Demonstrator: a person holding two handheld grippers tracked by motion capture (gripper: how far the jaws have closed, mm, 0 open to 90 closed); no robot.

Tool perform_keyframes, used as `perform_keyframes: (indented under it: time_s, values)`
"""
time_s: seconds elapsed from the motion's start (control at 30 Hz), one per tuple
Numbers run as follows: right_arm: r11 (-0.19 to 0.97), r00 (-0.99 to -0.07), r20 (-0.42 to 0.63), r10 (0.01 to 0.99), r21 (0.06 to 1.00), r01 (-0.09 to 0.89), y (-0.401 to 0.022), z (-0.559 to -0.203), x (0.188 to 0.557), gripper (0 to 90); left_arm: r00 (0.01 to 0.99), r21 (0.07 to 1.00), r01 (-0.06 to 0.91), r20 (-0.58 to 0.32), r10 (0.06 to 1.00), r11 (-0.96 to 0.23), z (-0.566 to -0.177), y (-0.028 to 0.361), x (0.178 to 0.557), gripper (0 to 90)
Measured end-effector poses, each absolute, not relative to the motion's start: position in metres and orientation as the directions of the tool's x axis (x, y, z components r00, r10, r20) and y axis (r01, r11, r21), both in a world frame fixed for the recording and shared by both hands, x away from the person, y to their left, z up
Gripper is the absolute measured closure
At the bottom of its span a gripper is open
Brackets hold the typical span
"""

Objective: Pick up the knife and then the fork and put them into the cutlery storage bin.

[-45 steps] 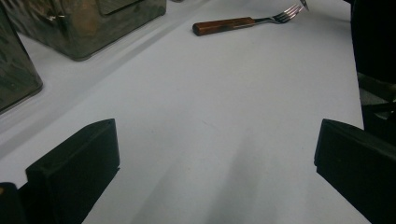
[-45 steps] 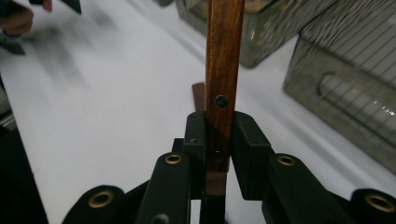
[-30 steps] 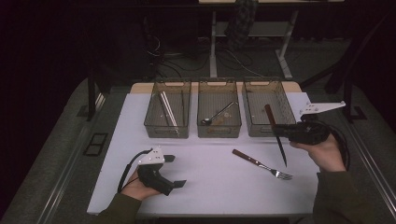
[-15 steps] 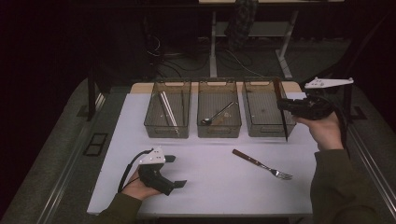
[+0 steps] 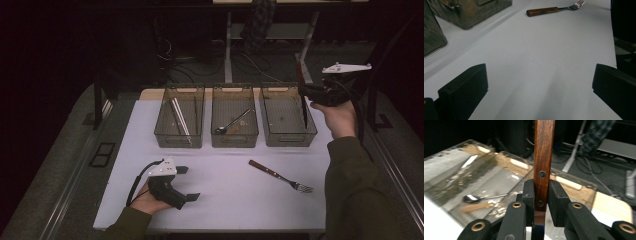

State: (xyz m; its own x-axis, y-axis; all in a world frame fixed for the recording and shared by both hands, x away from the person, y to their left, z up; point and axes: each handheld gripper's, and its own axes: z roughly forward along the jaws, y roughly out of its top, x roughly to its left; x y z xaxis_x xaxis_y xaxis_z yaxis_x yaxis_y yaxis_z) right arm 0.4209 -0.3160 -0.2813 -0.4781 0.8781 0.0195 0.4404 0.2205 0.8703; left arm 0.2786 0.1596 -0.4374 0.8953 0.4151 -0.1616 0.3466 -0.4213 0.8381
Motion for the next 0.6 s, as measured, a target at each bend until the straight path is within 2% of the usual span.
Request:
perform_keyframes:
  time_s: [0.13,0.6]
  values:
    - [0.213,-0.461,0.015,0.887,0.873,0.439,-0.319,-0.293,0.432,76.6,0.896,0.838,0.345,-0.161,0.413,-0.422,-0.437,0.159,0.278,0.0]
    - [0.214,-0.405,0.027,0.914,0.816,0.537,-0.328,-0.347,0.447,76.6,0.896,0.838,0.349,-0.166,0.411,-0.42,-0.438,0.159,0.278,0.0]
